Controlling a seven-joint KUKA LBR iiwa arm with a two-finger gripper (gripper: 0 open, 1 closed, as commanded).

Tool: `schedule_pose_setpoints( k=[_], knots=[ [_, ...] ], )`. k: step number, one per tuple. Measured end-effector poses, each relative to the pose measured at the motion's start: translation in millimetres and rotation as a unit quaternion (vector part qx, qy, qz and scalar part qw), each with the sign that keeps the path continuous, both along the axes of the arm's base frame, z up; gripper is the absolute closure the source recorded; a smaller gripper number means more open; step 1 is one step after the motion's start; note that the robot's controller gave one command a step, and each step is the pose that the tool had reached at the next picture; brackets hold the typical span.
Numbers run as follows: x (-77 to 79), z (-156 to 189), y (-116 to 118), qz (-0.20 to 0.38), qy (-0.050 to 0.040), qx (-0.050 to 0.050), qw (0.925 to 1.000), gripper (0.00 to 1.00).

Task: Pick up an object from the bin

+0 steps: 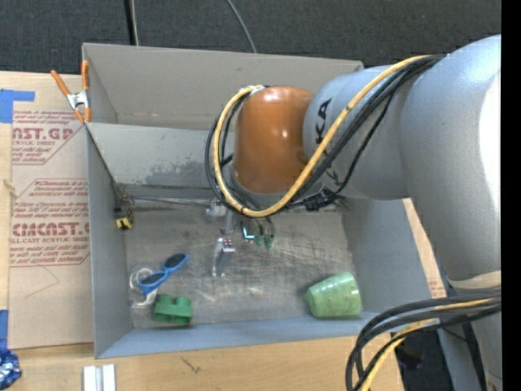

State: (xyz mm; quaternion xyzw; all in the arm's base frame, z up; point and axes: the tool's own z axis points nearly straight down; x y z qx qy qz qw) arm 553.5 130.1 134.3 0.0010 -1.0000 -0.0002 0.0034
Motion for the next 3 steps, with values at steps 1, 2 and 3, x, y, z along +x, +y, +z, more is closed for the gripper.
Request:
schedule_pose_setpoints(
  k=[1, 2, 3],
  knots=[
    [-10.0, -61.4, 42.8, 0.136, -0.006, 0.0, 0.9907, 0.0],
    [-7.9, -57.9, 43.8, 0.135, -0.0091, 0.002, 0.9908, 1.0],
    [-11.7, 117.1, 52.1, 0.132, -0.0086, 0.001, 0.9912, 1.0]
  ],
)
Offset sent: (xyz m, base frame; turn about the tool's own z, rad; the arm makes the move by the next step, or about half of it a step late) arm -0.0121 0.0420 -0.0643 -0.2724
